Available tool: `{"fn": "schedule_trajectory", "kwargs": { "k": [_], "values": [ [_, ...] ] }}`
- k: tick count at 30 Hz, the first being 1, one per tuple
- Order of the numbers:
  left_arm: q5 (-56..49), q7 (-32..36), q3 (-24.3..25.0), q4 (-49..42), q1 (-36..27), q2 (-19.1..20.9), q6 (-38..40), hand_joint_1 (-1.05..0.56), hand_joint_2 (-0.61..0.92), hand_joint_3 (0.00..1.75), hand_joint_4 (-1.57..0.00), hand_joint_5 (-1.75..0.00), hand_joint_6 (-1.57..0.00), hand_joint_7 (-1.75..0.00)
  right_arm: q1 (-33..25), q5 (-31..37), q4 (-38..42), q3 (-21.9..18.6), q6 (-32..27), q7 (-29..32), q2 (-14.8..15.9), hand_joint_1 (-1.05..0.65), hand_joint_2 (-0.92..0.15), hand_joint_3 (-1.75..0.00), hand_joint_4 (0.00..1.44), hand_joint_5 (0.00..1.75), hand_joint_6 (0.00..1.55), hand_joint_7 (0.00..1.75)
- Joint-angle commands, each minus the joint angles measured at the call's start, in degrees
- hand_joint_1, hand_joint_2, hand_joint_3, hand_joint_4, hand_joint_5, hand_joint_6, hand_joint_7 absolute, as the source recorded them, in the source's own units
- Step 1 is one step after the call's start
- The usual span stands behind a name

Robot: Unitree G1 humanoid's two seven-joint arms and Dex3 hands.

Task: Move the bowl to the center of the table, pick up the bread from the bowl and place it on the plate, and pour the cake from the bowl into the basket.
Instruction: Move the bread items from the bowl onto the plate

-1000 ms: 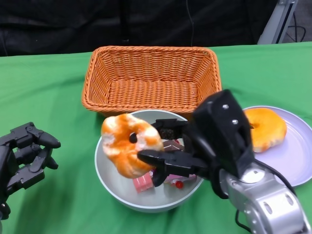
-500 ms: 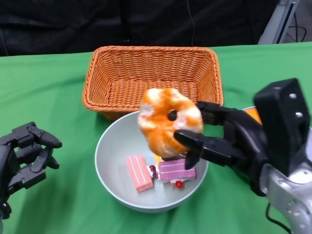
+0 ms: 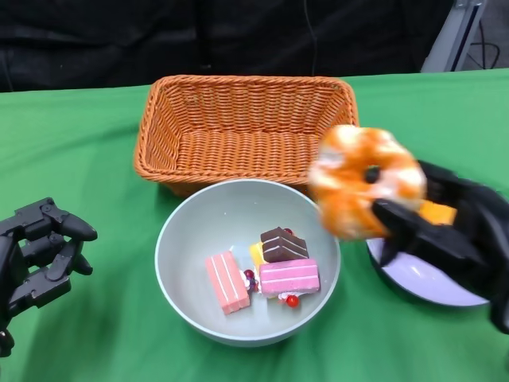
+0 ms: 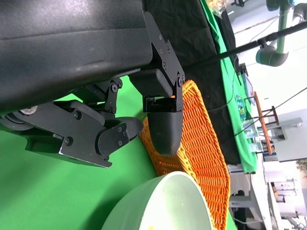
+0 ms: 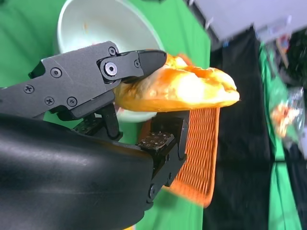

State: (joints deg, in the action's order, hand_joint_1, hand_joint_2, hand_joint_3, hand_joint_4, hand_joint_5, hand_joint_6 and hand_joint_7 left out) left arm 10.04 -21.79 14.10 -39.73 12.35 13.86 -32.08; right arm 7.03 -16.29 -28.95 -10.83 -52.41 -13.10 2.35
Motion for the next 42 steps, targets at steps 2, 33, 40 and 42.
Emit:
{"fn": "schedule_trajectory", "kwargs": {
  "k": [2,33,40,42],
  "values": [
    [0.78,-0.53,0.49,-0.66,0.14,1.43,-0.13,0.03,0.75,0.76,-0.73,-1.49,-0.78,-1.16,-2.64,-1.19,0.71,-2.97,2.07,-0.72,3.82,-0.18,-0.92,-0.47,0.66,1.73,0.57,1.37],
    [1.42,-0.77,0.46,-0.82,0.23,1.77,0.05,0.02,0.77,0.7,-0.73,-1.49,-0.78,-1.14,-5.05,6.07,6.72,-1.16,0.35,5.21,12.87,-0.15,-0.92,-0.34,0.6,1.63,0.55,1.33],
    [1.51,-0.88,0.47,-0.82,0.22,1.77,0.06,0.03,0.77,0.68,-0.74,-1.49,-0.79,-1.14,-4.94,6.1,9.02,-0.08,1.03,3.51,15.42,-0.16,-0.92,-0.31,0.61,1.62,0.57,1.35],
    [1.37,-0.6,0.44,-0.7,0.14,1.69,0.12,0.03,0.77,0.68,-0.74,-1.49,-0.79,-1.14,-4.9,6.46,10.15,0.72,1.54,2.53,16.7,-0.16,-0.92,-0.31,0.61,1.62,0.57,1.35]
  ]
}}
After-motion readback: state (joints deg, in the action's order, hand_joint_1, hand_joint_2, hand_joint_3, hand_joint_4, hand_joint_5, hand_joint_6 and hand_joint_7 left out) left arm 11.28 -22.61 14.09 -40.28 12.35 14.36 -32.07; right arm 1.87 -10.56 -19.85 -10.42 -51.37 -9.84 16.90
